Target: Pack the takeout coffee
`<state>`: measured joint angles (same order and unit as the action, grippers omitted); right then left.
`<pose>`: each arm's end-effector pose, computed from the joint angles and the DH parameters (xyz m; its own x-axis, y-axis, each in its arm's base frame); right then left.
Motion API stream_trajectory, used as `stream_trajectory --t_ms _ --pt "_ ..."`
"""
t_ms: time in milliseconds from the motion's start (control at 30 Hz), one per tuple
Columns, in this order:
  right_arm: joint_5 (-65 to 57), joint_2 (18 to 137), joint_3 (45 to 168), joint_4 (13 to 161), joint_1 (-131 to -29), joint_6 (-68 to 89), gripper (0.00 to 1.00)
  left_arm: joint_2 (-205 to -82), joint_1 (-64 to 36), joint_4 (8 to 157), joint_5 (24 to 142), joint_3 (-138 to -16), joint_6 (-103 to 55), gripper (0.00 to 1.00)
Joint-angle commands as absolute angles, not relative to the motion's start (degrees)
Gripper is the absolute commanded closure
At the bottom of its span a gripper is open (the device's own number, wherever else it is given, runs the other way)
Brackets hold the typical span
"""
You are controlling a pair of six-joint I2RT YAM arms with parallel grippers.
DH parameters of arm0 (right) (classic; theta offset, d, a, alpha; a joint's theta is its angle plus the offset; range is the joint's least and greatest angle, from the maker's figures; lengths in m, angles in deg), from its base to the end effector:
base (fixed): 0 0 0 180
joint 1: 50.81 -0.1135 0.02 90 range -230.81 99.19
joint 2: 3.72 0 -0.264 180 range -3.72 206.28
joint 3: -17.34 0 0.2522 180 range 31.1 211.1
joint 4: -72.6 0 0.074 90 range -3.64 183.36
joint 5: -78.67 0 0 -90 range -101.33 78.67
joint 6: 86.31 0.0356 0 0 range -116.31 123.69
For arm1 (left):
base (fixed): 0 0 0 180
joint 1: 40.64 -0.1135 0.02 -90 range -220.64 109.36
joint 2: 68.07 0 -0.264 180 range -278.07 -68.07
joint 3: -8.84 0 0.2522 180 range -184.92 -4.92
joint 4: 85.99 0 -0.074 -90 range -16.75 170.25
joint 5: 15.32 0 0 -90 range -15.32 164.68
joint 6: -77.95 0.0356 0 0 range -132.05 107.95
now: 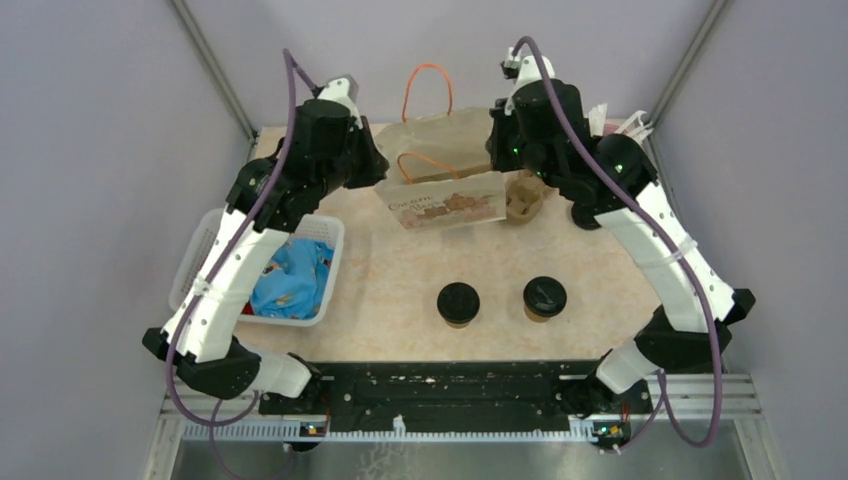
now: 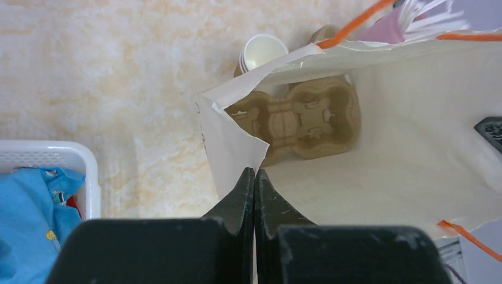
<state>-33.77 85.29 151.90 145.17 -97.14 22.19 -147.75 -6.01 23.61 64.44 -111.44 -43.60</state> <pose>0.2082 0.1984 0.5089 -0.4351 -0.0311 -0.8998 -0.3118 0.9428 0.1182 0.2166 -0.1419 0.4832 -0.5747 -0.2289 -0.7857 0.1544 0.9125 -0.3788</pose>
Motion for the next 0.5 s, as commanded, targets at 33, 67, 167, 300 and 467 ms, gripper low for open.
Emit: stream_trajectory --t_ms 33,67,167,300,467 --pt "-33.5 84.8 148.7 143.3 -97.1 23.8 1.0 -148.4 -6.0 21.7 62.0 -115.0 -44.0 1.0" --pt "-34.0 84.2 145.3 141.0 -97.0 23.6 1.0 -148.1 -6.1 22.4 61.8 -113.1 -44.0 1.0" --pt "-31.3 82.8 136.4 135.8 -94.4 25.7 1.0 -145.7 -6.7 24.5 61.6 -103.6 -45.0 0.81" --pt "-31.8 82.5 131.7 135.9 -93.6 24.2 0.57 -142.9 -9.1 24.9 63.0 -97.9 -45.7 0.33" --pt "-31.4 81.2 135.4 139.1 -93.6 22.5 0.31 -142.0 -10.0 23.9 61.5 -99.7 -44.7 0.15"
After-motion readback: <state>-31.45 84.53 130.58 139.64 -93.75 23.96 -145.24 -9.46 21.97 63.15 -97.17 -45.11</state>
